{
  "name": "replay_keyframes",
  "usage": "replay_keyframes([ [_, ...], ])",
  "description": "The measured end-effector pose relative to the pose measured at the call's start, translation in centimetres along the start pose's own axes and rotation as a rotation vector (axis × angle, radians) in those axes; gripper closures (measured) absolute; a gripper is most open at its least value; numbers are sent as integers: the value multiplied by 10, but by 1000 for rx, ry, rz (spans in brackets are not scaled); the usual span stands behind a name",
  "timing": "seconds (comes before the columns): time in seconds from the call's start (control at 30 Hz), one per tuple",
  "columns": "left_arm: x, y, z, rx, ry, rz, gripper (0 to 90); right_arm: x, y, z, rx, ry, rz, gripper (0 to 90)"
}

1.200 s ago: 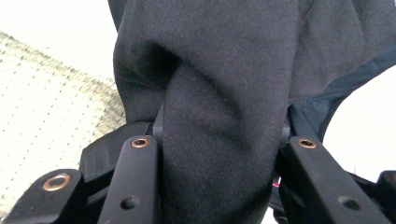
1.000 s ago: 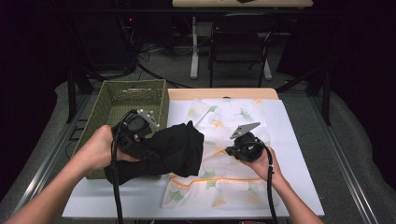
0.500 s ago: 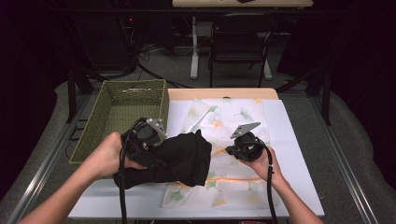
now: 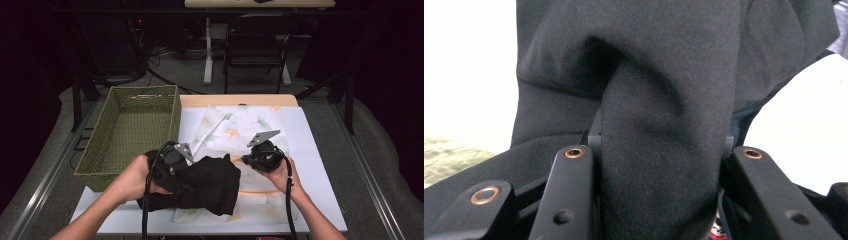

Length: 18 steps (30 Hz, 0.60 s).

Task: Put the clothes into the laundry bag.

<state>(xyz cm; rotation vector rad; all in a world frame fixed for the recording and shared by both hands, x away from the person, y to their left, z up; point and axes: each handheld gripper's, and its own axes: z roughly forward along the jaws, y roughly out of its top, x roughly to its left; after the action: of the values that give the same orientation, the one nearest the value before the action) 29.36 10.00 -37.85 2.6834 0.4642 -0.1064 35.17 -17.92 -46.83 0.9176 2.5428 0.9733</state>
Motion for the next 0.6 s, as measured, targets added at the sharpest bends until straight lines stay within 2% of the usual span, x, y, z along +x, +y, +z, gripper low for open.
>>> replay_keyframes([
  [0.3,-4,7,27,13,-34,13,615,1,2,-3,-13,-2,18,900],
  [0.6,-4,14,61,27,-45,-16,614,1,3,-6,-24,-4,13,900],
])
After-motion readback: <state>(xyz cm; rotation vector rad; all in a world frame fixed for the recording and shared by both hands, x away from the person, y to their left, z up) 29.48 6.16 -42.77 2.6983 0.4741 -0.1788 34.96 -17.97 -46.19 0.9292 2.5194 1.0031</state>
